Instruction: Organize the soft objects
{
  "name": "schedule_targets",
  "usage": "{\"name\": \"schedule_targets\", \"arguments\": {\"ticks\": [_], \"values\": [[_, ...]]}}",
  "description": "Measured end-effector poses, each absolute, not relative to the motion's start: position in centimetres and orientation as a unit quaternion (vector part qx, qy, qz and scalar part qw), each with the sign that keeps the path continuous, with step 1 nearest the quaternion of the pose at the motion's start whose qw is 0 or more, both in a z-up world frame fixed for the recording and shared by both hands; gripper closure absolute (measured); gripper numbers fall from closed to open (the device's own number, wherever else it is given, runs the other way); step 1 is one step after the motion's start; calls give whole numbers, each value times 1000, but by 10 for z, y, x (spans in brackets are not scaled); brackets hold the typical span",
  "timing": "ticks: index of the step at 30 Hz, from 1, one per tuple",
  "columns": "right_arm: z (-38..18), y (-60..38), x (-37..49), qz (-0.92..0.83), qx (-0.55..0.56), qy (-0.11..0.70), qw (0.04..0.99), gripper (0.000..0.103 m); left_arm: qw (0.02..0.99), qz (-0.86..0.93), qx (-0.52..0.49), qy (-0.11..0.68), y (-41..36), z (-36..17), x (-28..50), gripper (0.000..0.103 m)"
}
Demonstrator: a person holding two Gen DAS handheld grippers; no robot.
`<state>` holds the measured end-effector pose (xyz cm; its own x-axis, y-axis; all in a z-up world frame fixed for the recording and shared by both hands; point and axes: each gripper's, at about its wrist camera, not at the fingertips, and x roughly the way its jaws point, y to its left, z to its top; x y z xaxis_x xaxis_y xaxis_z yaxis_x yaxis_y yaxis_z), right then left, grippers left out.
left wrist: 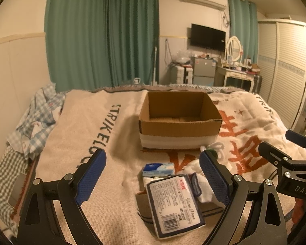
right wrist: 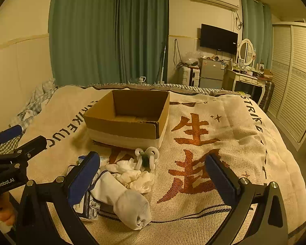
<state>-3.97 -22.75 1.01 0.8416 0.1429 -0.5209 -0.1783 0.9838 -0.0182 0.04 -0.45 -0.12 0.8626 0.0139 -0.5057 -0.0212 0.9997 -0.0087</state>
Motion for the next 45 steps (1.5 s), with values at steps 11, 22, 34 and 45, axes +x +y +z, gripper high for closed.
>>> {"name": "schedule_targets", "arguments": {"ticks": [11,22,34,45], "values": [[6,-227,-40,86,-33,270,958,0,965,9,-7,261,-4,-1,0,9],[5,-226,-42,86,-33,271,958,0,965,10,-9,262,1,-2,0,9],[5,-225,-42,86,-33,273,958,0,965,11,-10,262,7,-3,-1,9],[12,-224,-49,88,-37,267,959,0,967,13,-6,256,5,8,-4,9]]}}
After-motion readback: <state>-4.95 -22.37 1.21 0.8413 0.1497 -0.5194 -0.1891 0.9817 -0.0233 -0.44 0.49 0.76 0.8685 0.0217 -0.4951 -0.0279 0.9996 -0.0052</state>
